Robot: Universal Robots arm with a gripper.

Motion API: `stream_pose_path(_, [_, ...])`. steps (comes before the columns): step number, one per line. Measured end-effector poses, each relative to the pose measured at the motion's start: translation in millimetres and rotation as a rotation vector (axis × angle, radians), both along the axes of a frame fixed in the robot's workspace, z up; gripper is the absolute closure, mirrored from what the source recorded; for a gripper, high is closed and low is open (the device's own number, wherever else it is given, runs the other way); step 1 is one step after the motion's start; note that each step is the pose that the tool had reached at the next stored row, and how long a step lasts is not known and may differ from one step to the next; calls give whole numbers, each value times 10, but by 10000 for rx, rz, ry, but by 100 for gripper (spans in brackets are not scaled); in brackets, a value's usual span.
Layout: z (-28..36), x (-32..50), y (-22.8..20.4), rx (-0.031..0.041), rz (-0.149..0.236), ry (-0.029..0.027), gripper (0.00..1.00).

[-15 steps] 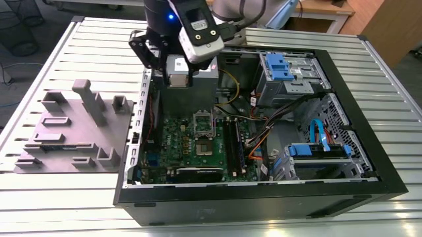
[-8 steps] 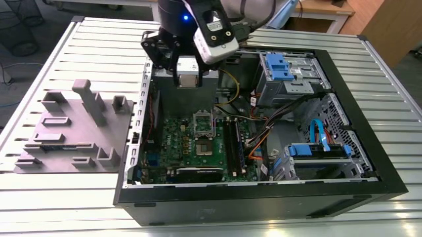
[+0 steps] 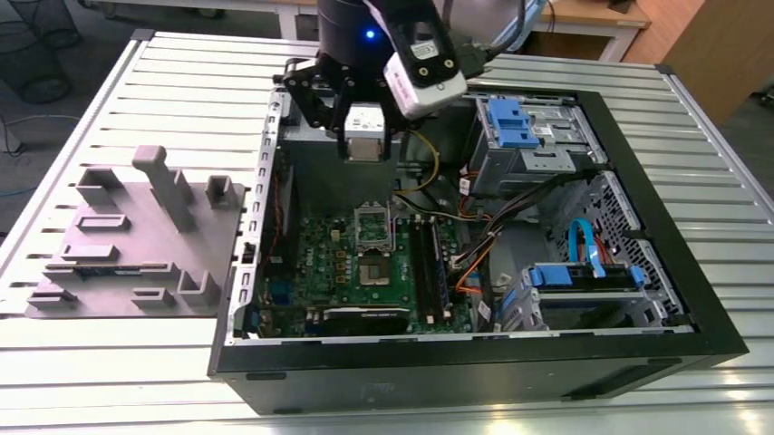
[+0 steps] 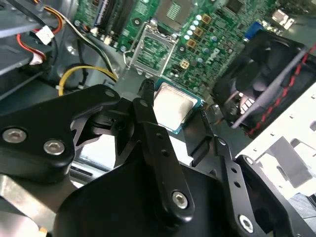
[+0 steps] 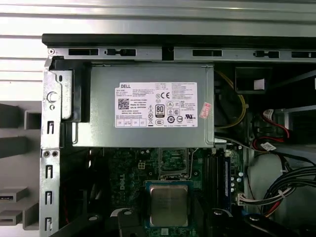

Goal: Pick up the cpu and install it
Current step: 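Place the cpu into insertion slot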

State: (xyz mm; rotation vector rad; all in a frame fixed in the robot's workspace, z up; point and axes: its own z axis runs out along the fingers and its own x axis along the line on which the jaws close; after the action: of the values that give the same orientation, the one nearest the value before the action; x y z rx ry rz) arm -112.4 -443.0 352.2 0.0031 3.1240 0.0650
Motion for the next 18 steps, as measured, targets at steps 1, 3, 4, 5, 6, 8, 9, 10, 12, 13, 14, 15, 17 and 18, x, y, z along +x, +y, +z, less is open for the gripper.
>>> stream_pose_path(1, [0, 27, 0, 0, -1, 0, 52])
stream_pose_path(3, [0, 79, 0, 0, 0, 0, 52])
stream_pose_path(4, [-1, 104, 0, 0, -1, 0, 52])
stream_pose_path(5, [-1, 129, 0, 0, 0, 0, 52])
stream_pose_path(6, [-1, 152, 0, 0, 0, 0, 52])
stream_pose_path(8, [-1, 193, 0, 0, 0, 0, 52])
stream_pose_path(9, [-1, 201, -1, 0, 0, 0, 52])
stream_pose_path(10, [-1, 201, -1, 0, 0, 0, 52])
stream_pose_path(12, [-1, 201, 0, 0, -1, 0, 52])
stream_pose_path(13, [-1, 201, 0, 0, -1, 0, 52])
stream_pose_path(14, [-2, 201, -1, 1, -1, 0, 52])
stream_pose_path(15, [-5, 202, -5, 1, 0, 0, 52])
stream_pose_path(17, [-15, 202, -15, 1, -1, 0, 52])
stream_pose_path(18, [-21, 201, -23, -1, -1, 0, 52])
